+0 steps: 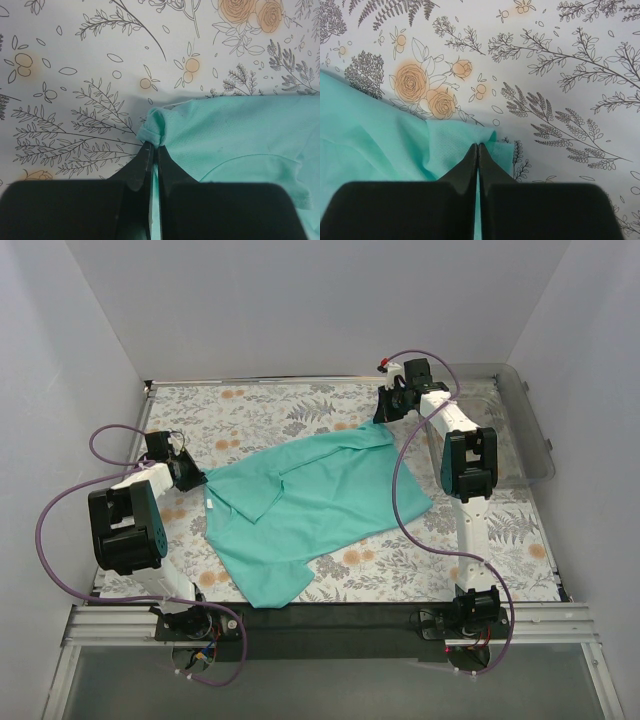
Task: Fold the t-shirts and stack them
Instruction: Fold the tshirt
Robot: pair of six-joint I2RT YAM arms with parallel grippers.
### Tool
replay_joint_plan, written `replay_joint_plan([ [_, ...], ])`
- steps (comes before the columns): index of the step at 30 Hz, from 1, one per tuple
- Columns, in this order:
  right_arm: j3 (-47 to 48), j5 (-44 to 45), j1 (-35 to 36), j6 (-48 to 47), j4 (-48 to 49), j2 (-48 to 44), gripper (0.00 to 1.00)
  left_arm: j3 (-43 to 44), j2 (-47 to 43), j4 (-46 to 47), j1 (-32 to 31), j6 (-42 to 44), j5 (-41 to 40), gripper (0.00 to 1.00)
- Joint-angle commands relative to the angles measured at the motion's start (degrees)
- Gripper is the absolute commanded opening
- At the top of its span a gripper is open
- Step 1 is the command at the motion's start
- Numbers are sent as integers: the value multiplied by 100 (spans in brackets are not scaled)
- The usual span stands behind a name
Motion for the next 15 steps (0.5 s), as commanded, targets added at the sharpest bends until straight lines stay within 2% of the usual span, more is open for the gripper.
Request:
replay_joint_plan([
  [1, 160, -68, 11, 5, 24, -25, 1, -48, -286, 17, -14, 62, 54, 0],
  [7, 239, 538, -33, 4, 226, -271, 1, -48, -286, 25, -5, 62, -8, 0],
  [10, 12, 1099, -33, 74, 454, -464, 1, -65, -286, 17, -14, 62, -131, 0],
  [15, -279, 1514, -42, 206, 814, -579, 1, -74, -312, 17, -5, 54, -219, 0],
])
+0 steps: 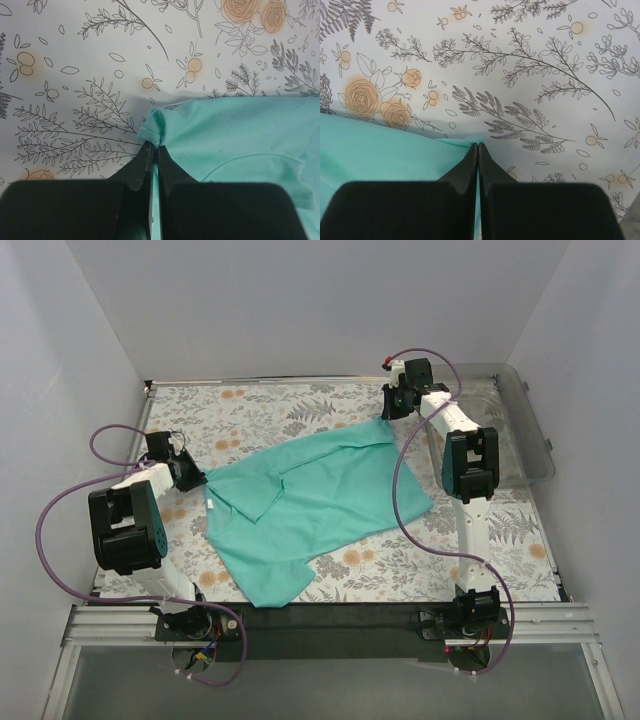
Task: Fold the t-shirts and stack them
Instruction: Fold the tshirt
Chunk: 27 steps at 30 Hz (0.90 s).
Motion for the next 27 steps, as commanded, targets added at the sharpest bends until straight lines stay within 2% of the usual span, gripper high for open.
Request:
replay_joint_plan([
  [1, -96, 555, -31, 195, 492, -457, 1, -65, -312, 17, -5, 54, -144, 0],
  [8, -87, 432, -31, 179, 536, -404, 1, 5, -269, 25, 3, 45, -101, 0],
  [11, -26, 397, -31, 82, 536, -448, 20, 119, -207, 17, 3, 10, -57, 0],
  [15, 80, 388, -5, -111, 536, -614, 34, 338, -111, 17, 3, -34, -57, 0],
  [16, 115, 388, -4, -138, 536, -658, 34, 374, -84, 17, 3, -43, -65, 1],
  [21, -51, -58, 109, -584, 466, -1045, 41, 725, 100, -1, 3, -70, -57, 21],
  [23, -322, -647, 145, -831, 387, -1298, 48, 901, 197, -45, 3, -17, -65, 23],
  [24, -420, -901, 162, -1093, 343, -1387, 48, 945, 223, -54, 3, 1, -22, 25],
  [27, -877, -1764, 233, -1465, 132, -1765, 52, 1015, 241, -1, 3, 36, 31, 38],
])
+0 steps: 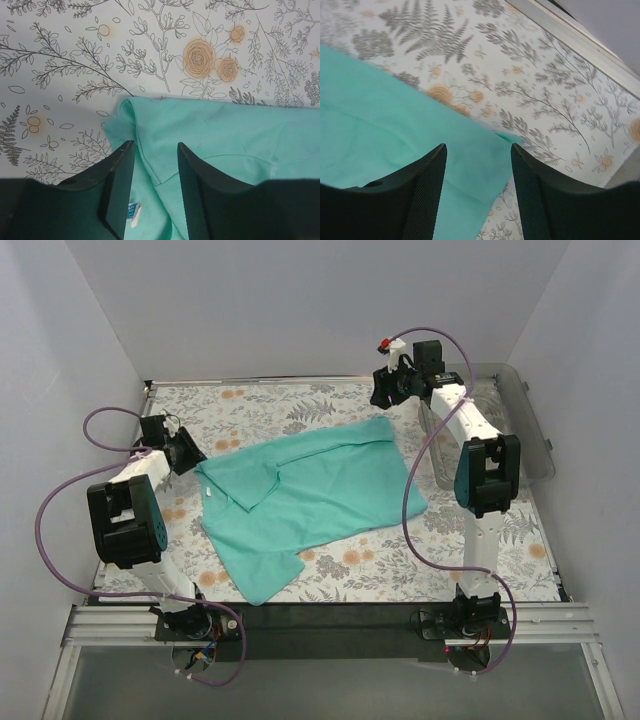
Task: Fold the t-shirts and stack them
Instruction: Fold the tshirt
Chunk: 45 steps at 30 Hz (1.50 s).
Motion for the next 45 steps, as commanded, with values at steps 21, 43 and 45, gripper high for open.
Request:
replay_joint_plan([
  [21, -5197, -1991, 194, -2201, -548, -4637, 58, -1908, -3223, 1179, 3, -69, 990, 82],
  [43, -6745, -2140, -571, -2404, -408, -5965, 60, -2884, -4619, -1157, -119, -1220, 1913, 83],
  [45, -6754, -2088, -606, -2395, -399, -5948, 60, -2832, -4876, -1360, -198, -1405, 1746, 83],
])
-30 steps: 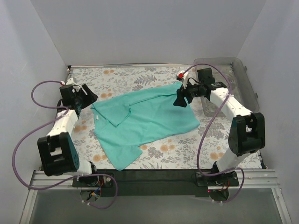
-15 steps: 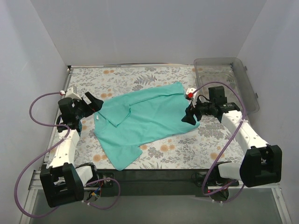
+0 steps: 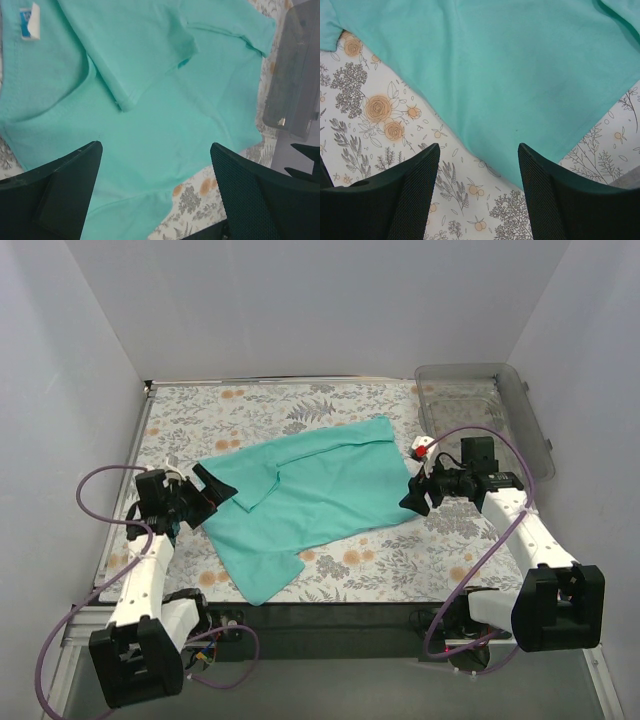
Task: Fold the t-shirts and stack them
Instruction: Fold the tshirt
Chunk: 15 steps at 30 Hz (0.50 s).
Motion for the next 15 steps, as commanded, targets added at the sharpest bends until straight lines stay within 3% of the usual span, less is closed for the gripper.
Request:
replay_joint_plan([
  [1, -12, 15, -55, -26, 165, 2, 60, 121, -628, -807, -129, -435, -110, 83],
  [10, 50, 367, -125, 141, 165, 2, 60, 772, -339, -2977, -444, -1912, -1525, 84],
  [15, 103, 367, -134, 221, 147, 107, 60, 632, -154, -3340, -673, -2307, -1420, 82],
])
